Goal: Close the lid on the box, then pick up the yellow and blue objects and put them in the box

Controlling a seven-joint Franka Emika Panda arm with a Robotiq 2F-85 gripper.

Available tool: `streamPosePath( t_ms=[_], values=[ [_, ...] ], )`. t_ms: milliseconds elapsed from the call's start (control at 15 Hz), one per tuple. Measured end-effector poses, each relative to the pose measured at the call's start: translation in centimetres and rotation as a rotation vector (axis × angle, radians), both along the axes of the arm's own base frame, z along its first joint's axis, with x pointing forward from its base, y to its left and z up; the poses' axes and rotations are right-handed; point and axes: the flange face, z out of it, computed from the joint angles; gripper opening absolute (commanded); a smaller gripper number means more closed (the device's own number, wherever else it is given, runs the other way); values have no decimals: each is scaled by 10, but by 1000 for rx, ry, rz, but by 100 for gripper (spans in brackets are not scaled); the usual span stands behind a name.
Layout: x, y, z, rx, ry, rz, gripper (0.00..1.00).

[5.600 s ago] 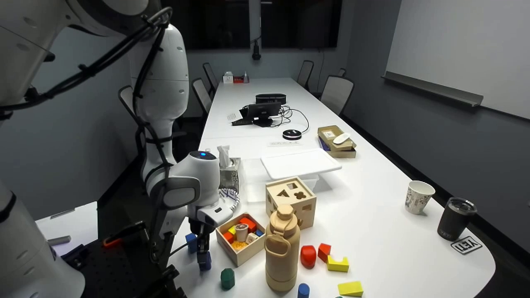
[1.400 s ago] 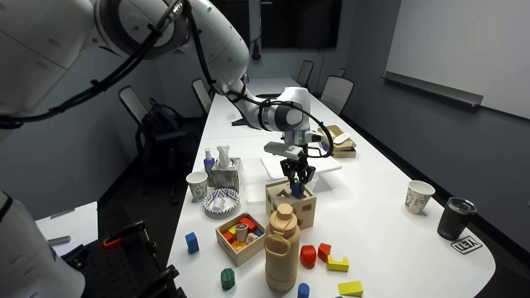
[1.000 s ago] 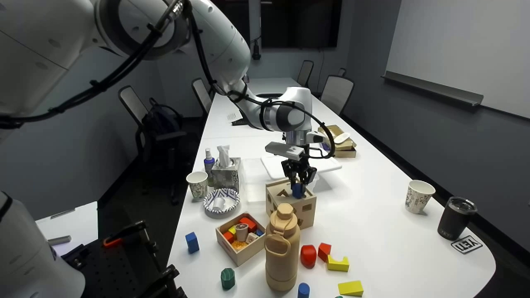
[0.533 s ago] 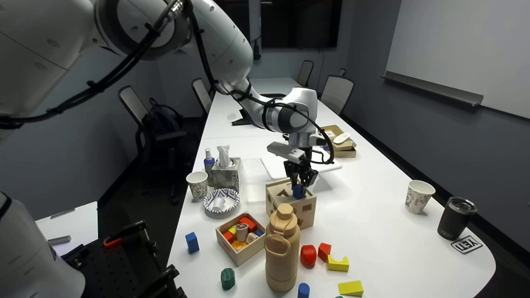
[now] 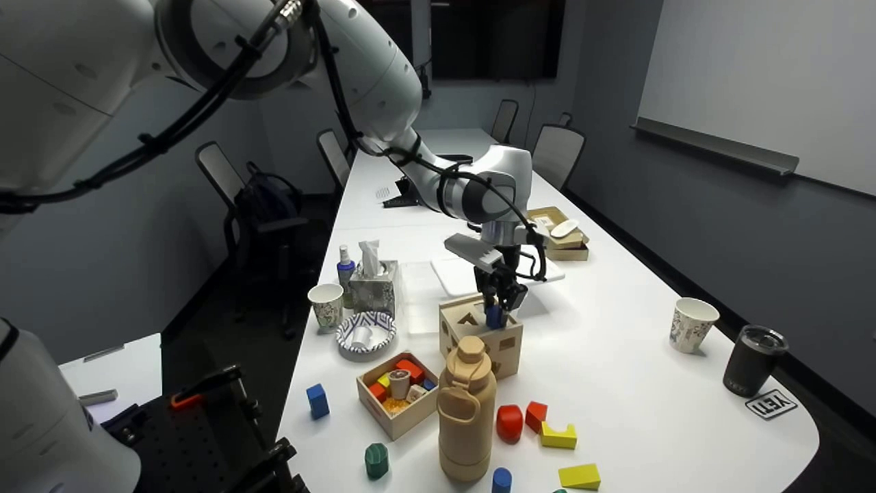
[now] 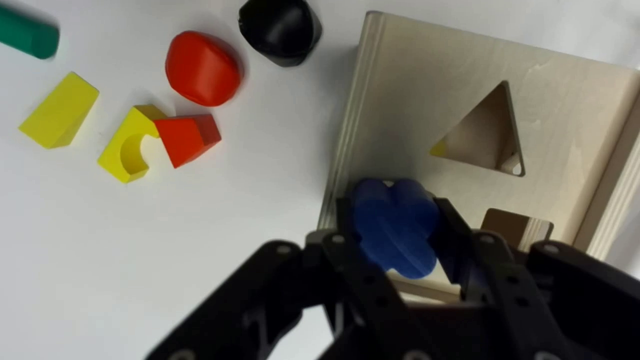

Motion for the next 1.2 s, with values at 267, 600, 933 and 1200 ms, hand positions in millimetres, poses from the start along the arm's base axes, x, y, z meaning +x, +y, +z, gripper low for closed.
streamPosePath(
  t_ms=[267,600,933,1200],
  values=[
    [0,1,0,-4,-4,-37,17],
    [0,3,0,-16,-5,-72,17],
    [1,4,-1,-27,-7,-109,17],
    [1,4,-1,-31,-7,-126,17]
  ],
)
